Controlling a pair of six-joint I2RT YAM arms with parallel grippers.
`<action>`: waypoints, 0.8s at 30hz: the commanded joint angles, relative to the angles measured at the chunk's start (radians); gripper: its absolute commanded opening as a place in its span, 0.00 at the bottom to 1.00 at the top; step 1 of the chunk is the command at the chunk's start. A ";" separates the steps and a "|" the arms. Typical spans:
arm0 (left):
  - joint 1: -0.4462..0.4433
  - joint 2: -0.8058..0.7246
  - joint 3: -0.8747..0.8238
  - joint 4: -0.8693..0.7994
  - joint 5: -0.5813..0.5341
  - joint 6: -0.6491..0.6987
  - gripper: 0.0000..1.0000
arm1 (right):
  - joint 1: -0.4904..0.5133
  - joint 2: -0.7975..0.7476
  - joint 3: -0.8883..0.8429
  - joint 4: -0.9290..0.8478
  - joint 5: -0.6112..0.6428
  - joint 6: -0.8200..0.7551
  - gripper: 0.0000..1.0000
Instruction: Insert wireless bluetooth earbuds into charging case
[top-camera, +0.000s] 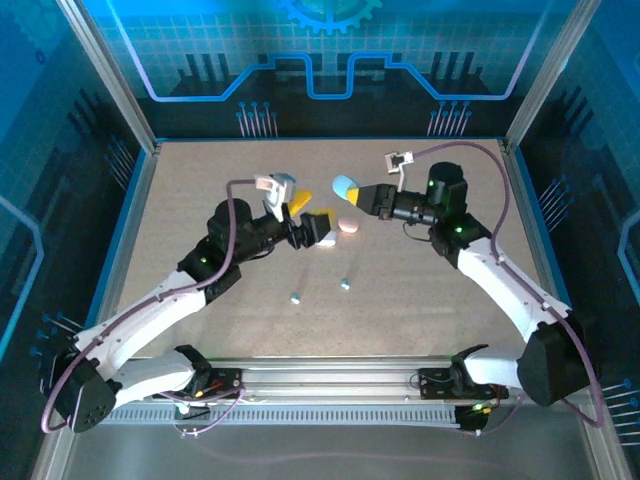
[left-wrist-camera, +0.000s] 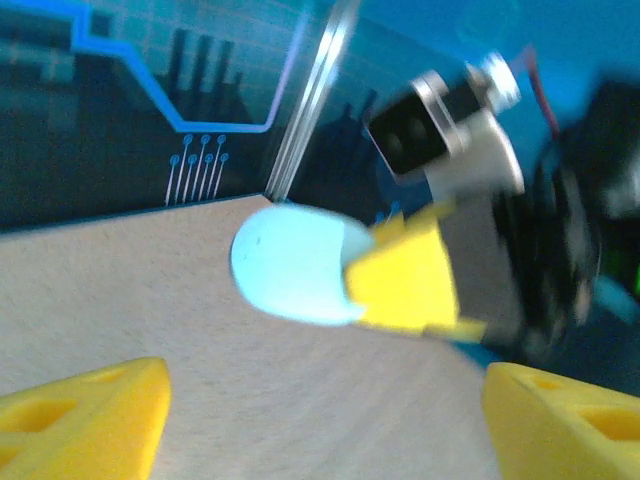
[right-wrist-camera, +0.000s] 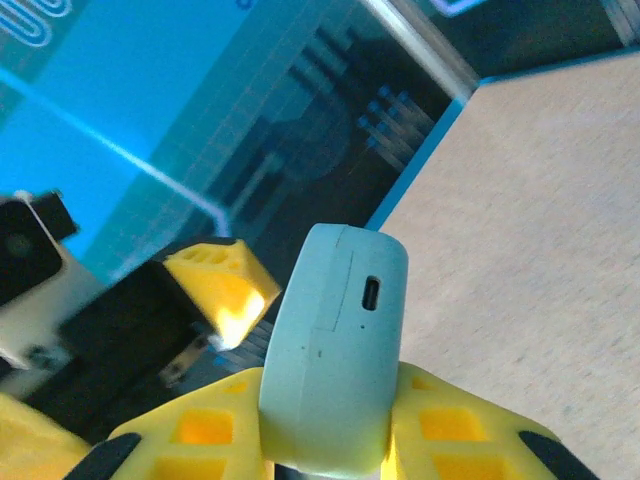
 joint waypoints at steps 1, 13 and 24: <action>0.021 -0.027 -0.006 -0.040 0.171 0.474 0.79 | -0.039 0.051 0.107 -0.202 -0.319 0.057 0.23; 0.098 0.049 0.063 -0.079 0.441 0.645 0.79 | -0.034 0.115 0.258 -0.593 -0.535 -0.179 0.24; 0.079 0.161 0.144 -0.057 0.549 0.589 0.72 | -0.012 0.137 0.267 -0.604 -0.532 -0.187 0.25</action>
